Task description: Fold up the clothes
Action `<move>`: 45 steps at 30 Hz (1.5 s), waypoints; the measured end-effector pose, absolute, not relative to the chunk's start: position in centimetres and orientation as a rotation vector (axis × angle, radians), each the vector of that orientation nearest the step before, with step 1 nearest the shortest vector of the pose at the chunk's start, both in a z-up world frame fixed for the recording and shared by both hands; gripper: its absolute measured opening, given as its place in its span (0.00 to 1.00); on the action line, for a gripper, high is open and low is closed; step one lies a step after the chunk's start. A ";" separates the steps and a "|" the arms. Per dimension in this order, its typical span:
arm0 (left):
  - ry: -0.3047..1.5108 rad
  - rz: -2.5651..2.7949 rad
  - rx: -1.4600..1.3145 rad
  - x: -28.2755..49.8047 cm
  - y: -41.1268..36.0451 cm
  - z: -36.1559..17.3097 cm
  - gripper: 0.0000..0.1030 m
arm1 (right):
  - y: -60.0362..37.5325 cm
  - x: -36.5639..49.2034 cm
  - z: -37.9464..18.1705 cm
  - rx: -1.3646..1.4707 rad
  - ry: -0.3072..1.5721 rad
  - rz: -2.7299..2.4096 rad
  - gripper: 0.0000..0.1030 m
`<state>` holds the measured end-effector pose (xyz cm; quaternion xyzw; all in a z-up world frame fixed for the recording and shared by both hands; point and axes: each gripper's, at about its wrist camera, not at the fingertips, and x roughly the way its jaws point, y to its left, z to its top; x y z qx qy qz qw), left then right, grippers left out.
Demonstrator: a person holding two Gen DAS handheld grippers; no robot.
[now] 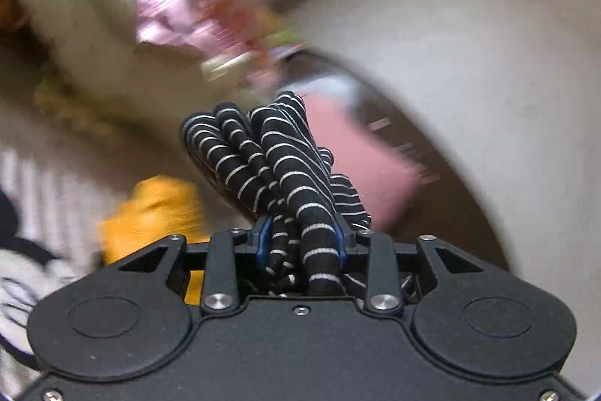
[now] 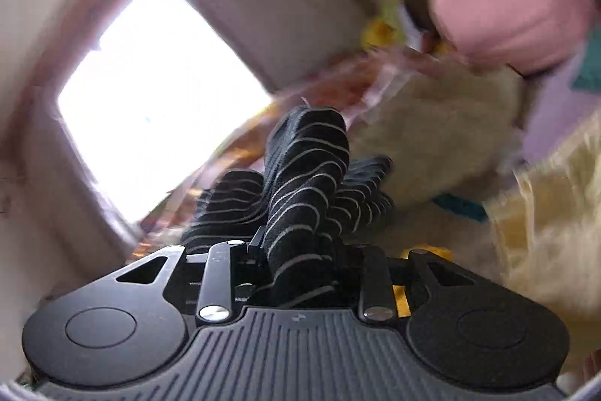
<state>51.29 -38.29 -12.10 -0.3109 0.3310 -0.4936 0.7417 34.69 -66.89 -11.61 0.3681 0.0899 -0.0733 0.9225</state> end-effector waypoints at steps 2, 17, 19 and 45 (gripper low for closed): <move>0.903 -0.879 -0.448 52.1 -41.0 -16.1 0.58 | -67.8 37.1 -16.1 0.759 0.331 -0.253 0.52; 0.751 -0.829 -0.381 38.3 -27.8 -9.5 0.78 | -60.3 25.0 -11.6 0.568 0.465 -0.266 1.00; 0.750 -0.798 -0.321 34.6 -25.1 -7.7 0.81 | -57.2 22.0 -10.6 0.508 0.522 -0.243 1.00; 0.624 -0.321 0.331 2.4 -4.1 -6.3 1.00 | -40.1 -0.9 -5.5 0.133 0.762 -0.169 1.00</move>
